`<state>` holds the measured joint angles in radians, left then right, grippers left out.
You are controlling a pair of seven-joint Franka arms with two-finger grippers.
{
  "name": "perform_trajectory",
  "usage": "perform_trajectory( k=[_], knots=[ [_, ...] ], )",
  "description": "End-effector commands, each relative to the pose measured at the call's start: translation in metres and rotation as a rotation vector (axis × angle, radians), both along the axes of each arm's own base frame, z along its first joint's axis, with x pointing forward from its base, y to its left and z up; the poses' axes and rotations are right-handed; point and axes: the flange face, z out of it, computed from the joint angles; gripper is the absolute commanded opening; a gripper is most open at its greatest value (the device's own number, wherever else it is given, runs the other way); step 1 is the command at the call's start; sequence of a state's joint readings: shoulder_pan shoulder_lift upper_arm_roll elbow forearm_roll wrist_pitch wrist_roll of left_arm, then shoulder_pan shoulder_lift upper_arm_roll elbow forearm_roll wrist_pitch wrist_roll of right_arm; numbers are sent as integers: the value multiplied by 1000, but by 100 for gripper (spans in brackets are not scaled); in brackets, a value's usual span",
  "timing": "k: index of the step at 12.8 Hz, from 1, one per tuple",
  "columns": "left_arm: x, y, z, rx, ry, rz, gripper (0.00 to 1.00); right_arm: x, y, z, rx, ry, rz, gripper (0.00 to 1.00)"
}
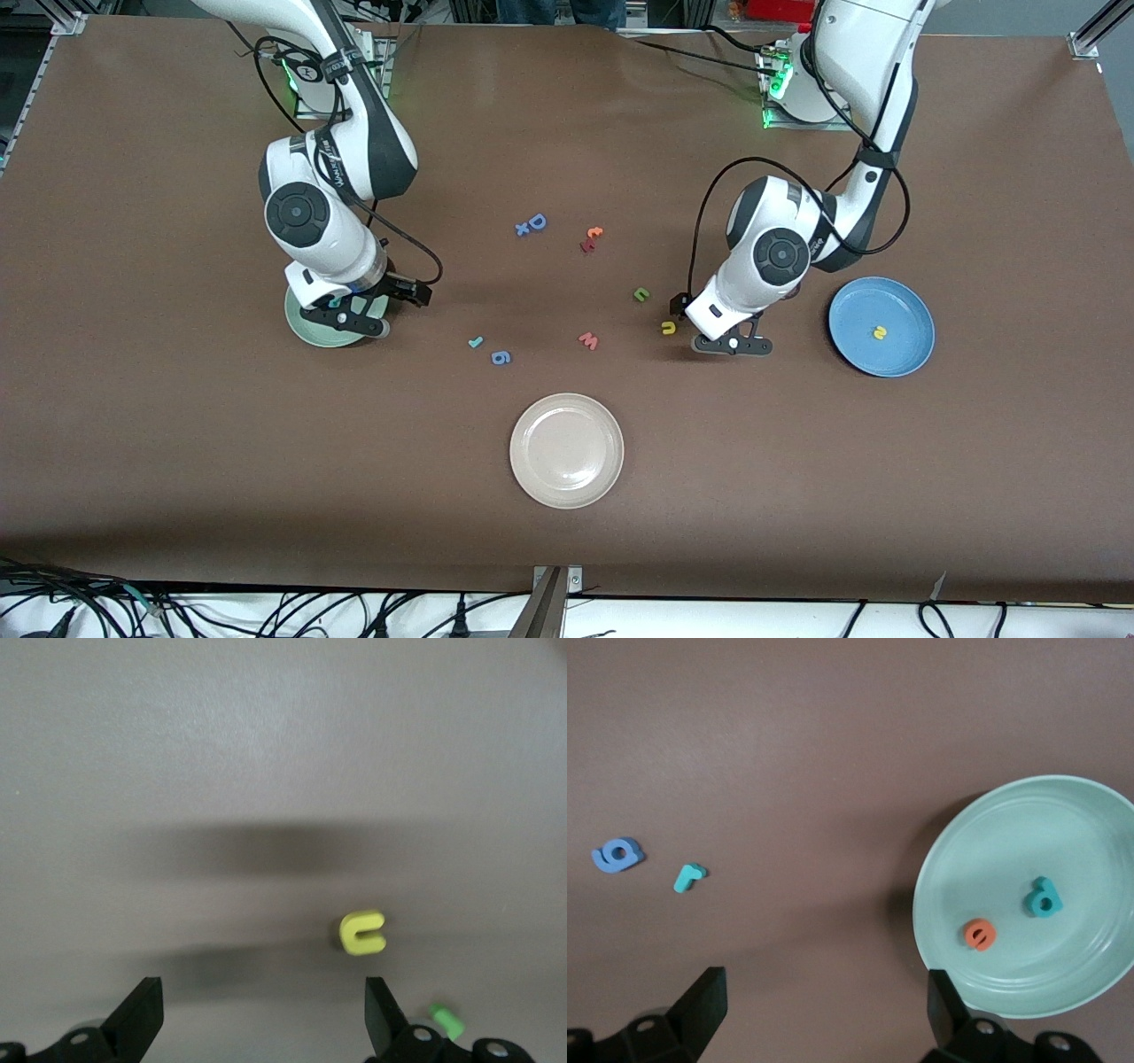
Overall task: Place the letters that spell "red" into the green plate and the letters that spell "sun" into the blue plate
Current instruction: 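Grasp the teal r with the right gripper while the left gripper grasps u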
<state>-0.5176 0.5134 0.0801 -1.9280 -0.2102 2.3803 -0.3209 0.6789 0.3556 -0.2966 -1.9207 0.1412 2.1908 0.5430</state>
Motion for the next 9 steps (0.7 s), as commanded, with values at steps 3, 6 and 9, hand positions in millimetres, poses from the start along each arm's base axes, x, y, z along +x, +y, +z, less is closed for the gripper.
perform_trajectory(
  k=[3, 6, 9],
  knots=[
    [9, -29, -14, -33, -87, 177, 100, 21, -14, -11, -16, 7, -123, 100],
    [6, -35, -22, -23, -90, 156, 99, 33, 20, -44, -55, -7, -270, 100],
    [1, -37, -31, -15, -77, 145, 97, 41, 60, -61, -81, -41, -444, 99]
  ],
)
